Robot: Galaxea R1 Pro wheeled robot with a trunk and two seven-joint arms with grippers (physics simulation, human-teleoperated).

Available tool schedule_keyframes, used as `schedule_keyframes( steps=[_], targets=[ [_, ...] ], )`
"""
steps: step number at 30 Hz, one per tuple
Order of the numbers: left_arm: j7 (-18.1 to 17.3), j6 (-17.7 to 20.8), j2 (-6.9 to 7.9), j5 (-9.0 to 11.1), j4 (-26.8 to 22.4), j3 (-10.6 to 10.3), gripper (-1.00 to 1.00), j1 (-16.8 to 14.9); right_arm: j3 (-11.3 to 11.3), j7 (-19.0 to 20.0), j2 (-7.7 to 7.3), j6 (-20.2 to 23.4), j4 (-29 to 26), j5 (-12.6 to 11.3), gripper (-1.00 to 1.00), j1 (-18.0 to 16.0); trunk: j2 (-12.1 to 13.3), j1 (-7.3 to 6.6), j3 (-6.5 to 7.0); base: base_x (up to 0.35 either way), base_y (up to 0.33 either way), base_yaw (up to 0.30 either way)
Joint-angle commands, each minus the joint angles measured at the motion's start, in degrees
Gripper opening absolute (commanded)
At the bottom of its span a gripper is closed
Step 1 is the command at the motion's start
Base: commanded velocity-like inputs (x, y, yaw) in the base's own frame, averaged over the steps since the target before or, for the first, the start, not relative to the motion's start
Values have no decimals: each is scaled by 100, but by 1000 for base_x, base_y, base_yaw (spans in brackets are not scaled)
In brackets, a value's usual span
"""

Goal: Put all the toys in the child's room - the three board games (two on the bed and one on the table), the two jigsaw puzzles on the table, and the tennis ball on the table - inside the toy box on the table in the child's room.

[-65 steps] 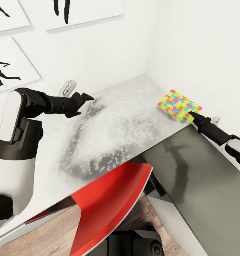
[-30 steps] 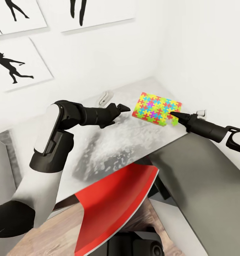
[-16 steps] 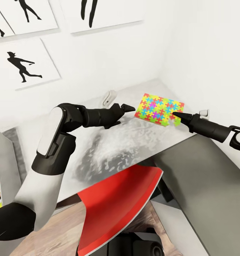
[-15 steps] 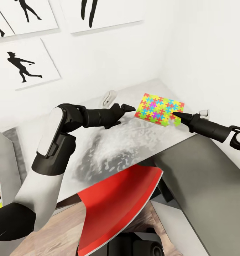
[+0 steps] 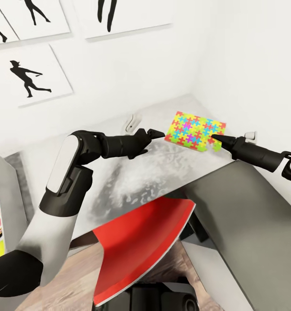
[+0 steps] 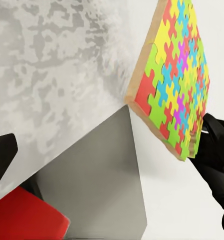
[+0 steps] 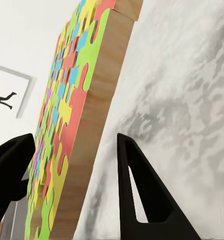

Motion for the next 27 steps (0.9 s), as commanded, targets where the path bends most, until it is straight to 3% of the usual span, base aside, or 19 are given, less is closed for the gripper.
schedule_keyframes(
  steps=[1, 10, 27],
  targets=[
    [51, 6, -5, 32, -3, 3, 100, -1, 24, 27, -22, 3, -1, -48, -100, -19, -11, 2, -9, -211, -53, 2],
    [24, 6, -6, -29, -6, 5, 100, 13, 14, 39, -88, -7, -51, -48, -100, -27, -11, 2, -8, -134, -24, 1],
    [20, 4, 4, -45, -2, 9, 100, 9, 12, 4, -156, 9, -120, -48, -100, -49, -11, 2, 97, -20, -4, 0]
  ],
)
